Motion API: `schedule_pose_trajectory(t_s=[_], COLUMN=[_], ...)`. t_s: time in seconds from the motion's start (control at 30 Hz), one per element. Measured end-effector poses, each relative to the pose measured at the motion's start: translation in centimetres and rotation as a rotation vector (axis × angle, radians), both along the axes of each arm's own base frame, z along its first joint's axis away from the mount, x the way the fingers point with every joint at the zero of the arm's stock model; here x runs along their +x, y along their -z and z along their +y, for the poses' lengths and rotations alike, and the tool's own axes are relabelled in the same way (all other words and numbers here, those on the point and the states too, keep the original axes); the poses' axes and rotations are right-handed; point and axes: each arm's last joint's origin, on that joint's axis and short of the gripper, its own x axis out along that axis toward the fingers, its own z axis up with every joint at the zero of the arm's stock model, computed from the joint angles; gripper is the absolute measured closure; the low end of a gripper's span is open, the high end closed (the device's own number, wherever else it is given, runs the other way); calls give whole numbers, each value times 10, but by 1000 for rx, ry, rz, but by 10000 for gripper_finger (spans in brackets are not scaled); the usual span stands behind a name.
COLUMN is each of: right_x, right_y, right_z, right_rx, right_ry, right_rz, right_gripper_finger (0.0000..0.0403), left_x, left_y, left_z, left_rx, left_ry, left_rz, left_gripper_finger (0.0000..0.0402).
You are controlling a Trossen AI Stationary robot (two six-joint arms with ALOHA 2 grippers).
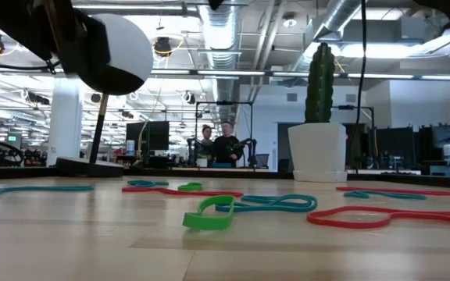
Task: Pick and place rubber bands into bin
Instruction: Put the blue rubber band into the basket
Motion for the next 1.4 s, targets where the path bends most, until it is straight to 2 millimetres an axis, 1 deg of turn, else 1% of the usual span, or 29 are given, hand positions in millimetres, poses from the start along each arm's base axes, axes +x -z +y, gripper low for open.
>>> schedule_pose_trajectory(t_s=[0.13,0.23,0.3,0.5,0.6,0.7,0.77,0.87,0.93,1.0,1.07,1.13,1.2,1.3,1.4], right_x=[-3,-4,-3,-2,-1,-3,-5,-13,-22,-37,-57,-83,-110,-149,-187], right_y=[10,20,23,21,16,12,-4,-41,-67,-93,-123,-157,-185,-213,-232], right_z=[2,-1,-4,-13,-17,-22,-28,-43,-53,-65,-79,-94,-109,-126,-132], right_rx=[-45,-74,-84,-128,-118,-90,-41,24,11,-31,-65,-125,-215,-354,-537], right_ry=[-4,21,25,7,-1,-61,-123,-221,-259,-288,-297,-306,-289,-186,-18], right_rz=[57,119,143,136,126,158,142,137,123,122,132,119,99,153,162], right_gripper_finger=[403,402,397,349,326,307,301,301,307,315,324,330,334,335,335], left_x=[0,1,1,0,0,0,0,2,4,7,12,18,25,28,25], left_y=[0,0,0,1,1,1,1,2,3,4,5,5,2,-6,-15], left_z=[0,-1,-1,-2,-2,-2,-3,-3,-3,-2,-3,-3,0,8,17], left_rx=[-4,-12,-14,-39,-57,-69,-76,-112,-153,-217,-282,-321,-347,-347,-337], left_ry=[-9,-9,-9,-13,-17,-19,-28,-60,-81,-107,-125,-110,-81,-38,-21], left_rz=[-7,-14,-15,5,20,30,22,1,17,47,48,40,40,50,13], left_gripper_finger=[368,368,368,368,368,368,368,368,368,368,368,368,368,368,368])
